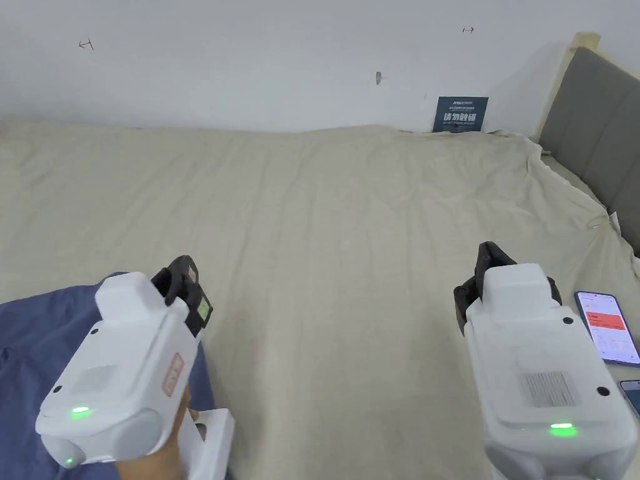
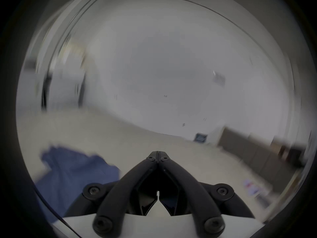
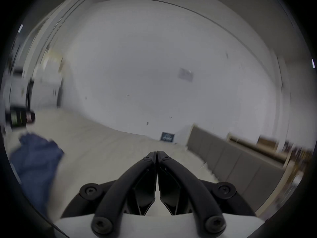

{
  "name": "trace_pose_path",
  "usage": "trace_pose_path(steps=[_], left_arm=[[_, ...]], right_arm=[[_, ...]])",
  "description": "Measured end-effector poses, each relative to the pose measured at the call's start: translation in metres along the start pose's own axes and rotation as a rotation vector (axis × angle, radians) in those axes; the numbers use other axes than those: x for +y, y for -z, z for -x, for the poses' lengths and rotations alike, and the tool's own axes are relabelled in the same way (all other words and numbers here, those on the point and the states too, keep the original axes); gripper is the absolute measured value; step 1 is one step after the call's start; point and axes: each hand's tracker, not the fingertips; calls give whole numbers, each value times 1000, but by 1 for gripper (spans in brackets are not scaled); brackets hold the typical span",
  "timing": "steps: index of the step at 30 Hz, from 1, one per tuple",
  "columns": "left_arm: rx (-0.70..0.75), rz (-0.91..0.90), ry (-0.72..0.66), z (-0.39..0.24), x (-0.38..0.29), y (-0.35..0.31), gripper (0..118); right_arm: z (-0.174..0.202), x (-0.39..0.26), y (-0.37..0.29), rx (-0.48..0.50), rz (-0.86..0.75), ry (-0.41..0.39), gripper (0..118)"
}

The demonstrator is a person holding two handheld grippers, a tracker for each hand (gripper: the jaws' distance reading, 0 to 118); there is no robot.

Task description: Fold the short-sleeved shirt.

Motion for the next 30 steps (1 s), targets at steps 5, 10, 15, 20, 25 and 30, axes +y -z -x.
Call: trace_pose_path(steps=[5, 10, 15, 20, 25, 30], left_arm=[[18, -95, 319, -19, -15, -8, 0], [-4, -60, 293, -17, -23, -5, 0], [6, -55, 262, -13, -20, -5, 0], [7, -54, 234, -8, -18, -5, 0], [7, -50, 227, -8, -16, -5, 0], [7, -53, 221, -6, -16, -5, 0]], right_arm=[[-7, -5, 6, 50, 27, 113, 0], [-4, -7, 9, 62, 35, 106, 0], [-3, -7, 8, 63, 40, 107, 0], [-5, -5, 7, 66, 37, 118, 0], [-5, -5, 6, 66, 34, 109, 0], [-5, -4, 6, 74, 32, 110, 0]])
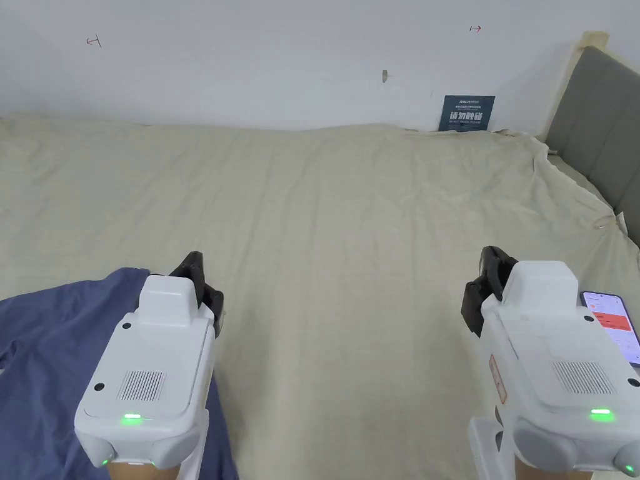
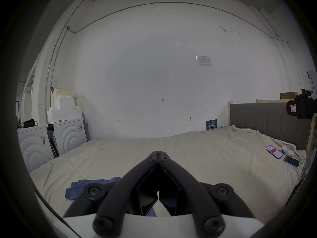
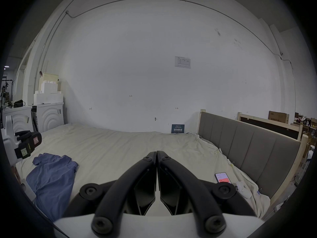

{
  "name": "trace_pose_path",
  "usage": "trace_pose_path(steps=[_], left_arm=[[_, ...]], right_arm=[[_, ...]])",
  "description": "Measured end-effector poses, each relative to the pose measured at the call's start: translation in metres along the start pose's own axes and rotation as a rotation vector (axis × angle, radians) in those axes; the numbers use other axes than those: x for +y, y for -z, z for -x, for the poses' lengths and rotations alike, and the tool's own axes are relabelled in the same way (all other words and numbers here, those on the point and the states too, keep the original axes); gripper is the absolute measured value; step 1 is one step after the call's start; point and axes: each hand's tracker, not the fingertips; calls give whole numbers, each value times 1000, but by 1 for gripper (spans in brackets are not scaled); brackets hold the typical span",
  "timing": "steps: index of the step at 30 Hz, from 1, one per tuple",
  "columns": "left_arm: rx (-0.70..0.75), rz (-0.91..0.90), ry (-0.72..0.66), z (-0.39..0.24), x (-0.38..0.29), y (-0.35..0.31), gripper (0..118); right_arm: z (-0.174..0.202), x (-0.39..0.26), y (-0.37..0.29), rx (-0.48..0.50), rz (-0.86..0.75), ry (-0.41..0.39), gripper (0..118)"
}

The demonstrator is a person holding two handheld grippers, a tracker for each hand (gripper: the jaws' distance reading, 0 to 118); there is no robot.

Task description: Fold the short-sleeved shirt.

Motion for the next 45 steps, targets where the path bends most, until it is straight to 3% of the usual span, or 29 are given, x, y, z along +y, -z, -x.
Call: trace_pose_path(steps=[28, 36, 45], left_arm=[[26, -6, -9, 18, 5, -4, 0], [124, -11, -7, 59, 6, -22, 0], [337, -4, -22, 139, 3, -62, 0]], right_arm=[[16, 4, 4, 51, -2, -1, 0], [57, 10, 15, 148, -17, -2, 0], [133, 20, 24, 330, -38, -3, 0]])
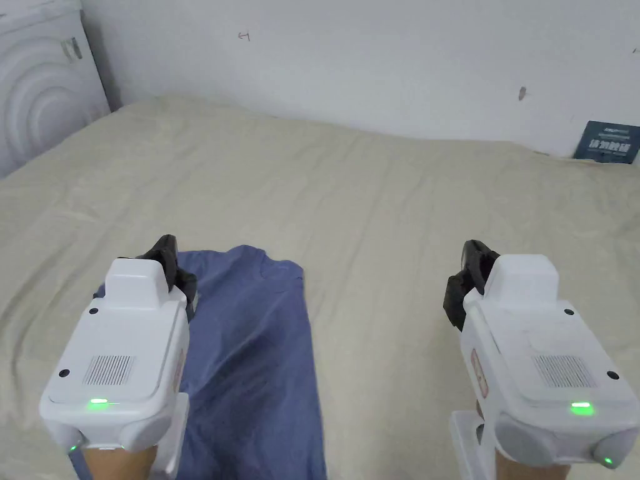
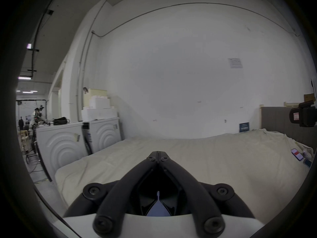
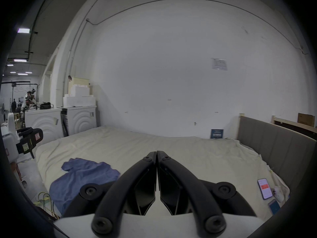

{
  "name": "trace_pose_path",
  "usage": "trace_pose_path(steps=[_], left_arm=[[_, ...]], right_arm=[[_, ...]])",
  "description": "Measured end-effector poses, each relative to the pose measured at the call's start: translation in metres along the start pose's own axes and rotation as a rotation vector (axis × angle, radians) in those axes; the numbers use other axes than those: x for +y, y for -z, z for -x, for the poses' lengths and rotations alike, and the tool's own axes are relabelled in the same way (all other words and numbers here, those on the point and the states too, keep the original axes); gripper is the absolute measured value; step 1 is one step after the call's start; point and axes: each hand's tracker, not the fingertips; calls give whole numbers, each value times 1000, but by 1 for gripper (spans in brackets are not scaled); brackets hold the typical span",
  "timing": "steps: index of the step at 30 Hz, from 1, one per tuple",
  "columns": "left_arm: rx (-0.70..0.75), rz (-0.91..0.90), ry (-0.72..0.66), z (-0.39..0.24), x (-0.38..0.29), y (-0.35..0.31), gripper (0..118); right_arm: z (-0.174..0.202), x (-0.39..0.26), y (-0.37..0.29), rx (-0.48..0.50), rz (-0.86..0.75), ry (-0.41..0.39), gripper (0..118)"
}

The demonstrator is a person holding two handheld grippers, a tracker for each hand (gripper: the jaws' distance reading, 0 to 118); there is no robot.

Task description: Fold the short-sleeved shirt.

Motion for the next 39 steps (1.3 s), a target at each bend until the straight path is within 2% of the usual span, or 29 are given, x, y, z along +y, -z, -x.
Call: trace_pose_path(steps=[11, 19, 22, 27, 33, 35, 37, 39], left_arm=[[220, 38, 17, 100, -13, -34, 0], [263, 65, 12, 123, -21, -40, 0], [232, 85, -2, 120, -22, -32, 0], [86, 194, -76, 109, -25, -1, 0], [-72, 447, -134, 77, -49, 64, 0], [-95, 554, -134, 60, -63, 86, 5], [-131, 667, -143, 46, -78, 108, 21], [-140, 758, -129, 28, -89, 124, 66]], right_arm=[[76, 1, 24, 176, 3, 2, 0], [92, -2, 26, 217, 14, -9, 0], [90, -3, 27, 209, 17, -14, 0], [79, -4, 30, 181, 28, -18, 0], [60, -10, 33, 138, 45, -31, 0], [53, -14, 35, 117, 57, -34, 0], [45, -17, 37, 102, 71, -39, 0], [37, -21, 37, 84, 83, -46, 0]])
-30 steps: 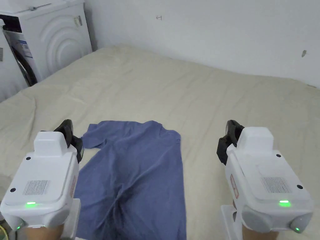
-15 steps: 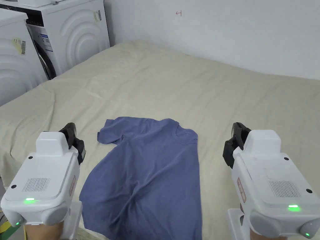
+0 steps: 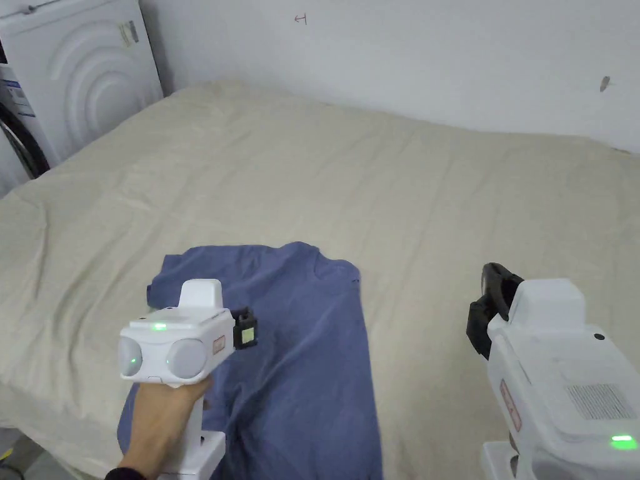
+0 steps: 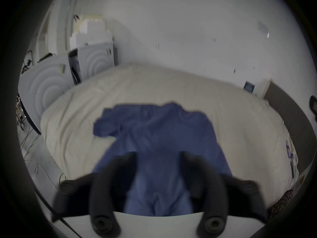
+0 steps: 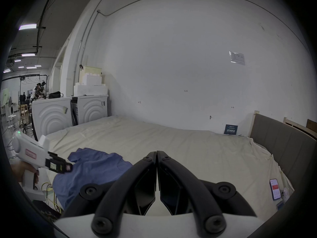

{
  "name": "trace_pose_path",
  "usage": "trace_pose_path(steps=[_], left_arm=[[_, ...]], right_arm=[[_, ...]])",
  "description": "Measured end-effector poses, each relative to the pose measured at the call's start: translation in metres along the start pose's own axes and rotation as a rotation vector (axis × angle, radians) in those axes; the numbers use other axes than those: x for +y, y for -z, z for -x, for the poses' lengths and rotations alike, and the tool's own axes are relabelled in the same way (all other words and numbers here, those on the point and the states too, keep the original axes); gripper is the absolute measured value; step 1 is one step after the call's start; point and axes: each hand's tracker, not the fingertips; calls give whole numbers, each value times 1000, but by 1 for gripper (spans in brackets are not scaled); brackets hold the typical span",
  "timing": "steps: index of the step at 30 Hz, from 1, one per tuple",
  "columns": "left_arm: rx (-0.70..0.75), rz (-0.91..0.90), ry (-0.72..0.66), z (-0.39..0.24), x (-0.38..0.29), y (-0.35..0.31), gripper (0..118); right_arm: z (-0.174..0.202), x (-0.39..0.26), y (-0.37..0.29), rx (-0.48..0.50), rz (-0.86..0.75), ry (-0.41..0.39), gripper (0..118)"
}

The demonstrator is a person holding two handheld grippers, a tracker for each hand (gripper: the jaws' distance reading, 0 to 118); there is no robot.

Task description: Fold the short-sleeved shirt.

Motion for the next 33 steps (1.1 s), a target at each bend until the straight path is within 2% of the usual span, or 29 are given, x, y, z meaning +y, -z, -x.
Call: trace_pose_path(steps=[2, 3, 9, 10, 11, 13, 14, 15, 16, 17, 19, 23, 25, 29, 31, 33], left_arm=[[36, 81, 27, -11, -2, 27, 102], [56, 120, 42, -18, -5, 32, 109], [63, 237, 73, -31, -17, 80, 108], [65, 257, 74, -34, -19, 85, 106], [68, 286, 76, -39, -21, 80, 94], [44, 348, 76, -44, -25, 86, 62], [14, 368, 68, -45, -27, 87, 51], [-3, 367, 56, -47, -29, 84, 49], [24, 338, 65, -50, -30, 80, 40], [25, 335, 87, -52, -29, 78, 24], [21, 332, 149, -49, -28, 83, 2], [-3, 313, 156, -48, -30, 71, 0], [-76, 285, 70, -39, -29, 61, 0], [-219, 231, -217, -11, -22, 38, 0], [-282, 188, -270, -1, -13, 27, 0], [-317, 169, -253, -4, -7, 12, 0]], right_arm=[[-10, -4, 0, -17, 10, -4, 0], [-14, -7, 0, -27, 15, -8, 0], [-40, -19, -2, -79, 56, -11, 0], [-44, -22, -3, -88, 61, -8, 0], [-48, -24, -4, -94, 67, -4, 0], [-55, -27, -6, -110, 78, 1, 0], [-58, -29, -7, -116, 83, 3, 0], [-61, -30, -8, -122, 85, 7, 0], [-64, -31, -9, -128, 89, 11, 0], [-66, -32, -11, -133, 91, 14, 0], [-71, -33, -14, -142, 94, 21, 0], [-78, -32, -21, -151, 90, 29, 0], [-82, -31, -26, -154, 82, 37, 0], [-90, -29, -36, -166, 68, 53, 0], [-94, -29, -41, -173, 63, 60, 0], [-99, -29, -46, -180, 58, 69, 0]])
